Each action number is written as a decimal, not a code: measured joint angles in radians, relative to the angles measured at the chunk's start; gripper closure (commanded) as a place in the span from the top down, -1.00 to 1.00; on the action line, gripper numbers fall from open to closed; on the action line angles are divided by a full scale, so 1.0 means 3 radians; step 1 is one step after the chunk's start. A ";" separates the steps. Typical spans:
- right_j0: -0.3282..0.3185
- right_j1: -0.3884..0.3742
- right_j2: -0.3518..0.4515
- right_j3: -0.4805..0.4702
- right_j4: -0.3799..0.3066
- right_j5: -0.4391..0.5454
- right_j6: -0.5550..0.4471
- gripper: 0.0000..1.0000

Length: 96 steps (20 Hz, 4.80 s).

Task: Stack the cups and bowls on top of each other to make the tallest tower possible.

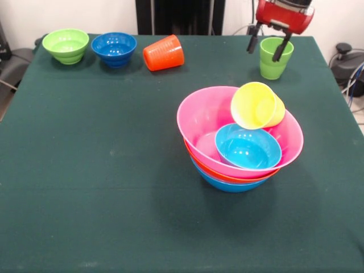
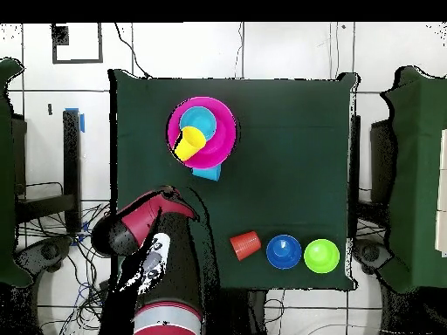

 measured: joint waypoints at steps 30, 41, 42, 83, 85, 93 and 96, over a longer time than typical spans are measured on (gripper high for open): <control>-0.0115 -0.0451 -0.0196 -0.0110 0.0468 0.0200 0.0000 1.00; -0.0518 -0.0525 0.0458 -0.0061 0.0664 0.0148 0.0000 1.00; -0.0515 -0.0506 0.0503 -0.0060 0.0662 0.0136 0.0000 1.00; -0.1470 -0.1019 0.1759 0.0856 0.0634 -0.0080 0.0000 1.00; -0.1531 -0.1057 0.1817 0.0923 0.0574 -0.0088 0.0000 1.00; -0.1620 -0.1157 0.1962 0.1036 0.0367 -0.0088 0.0000 1.00; -0.1618 -0.1156 0.1965 0.1037 0.0286 -0.0088 0.0000 1.00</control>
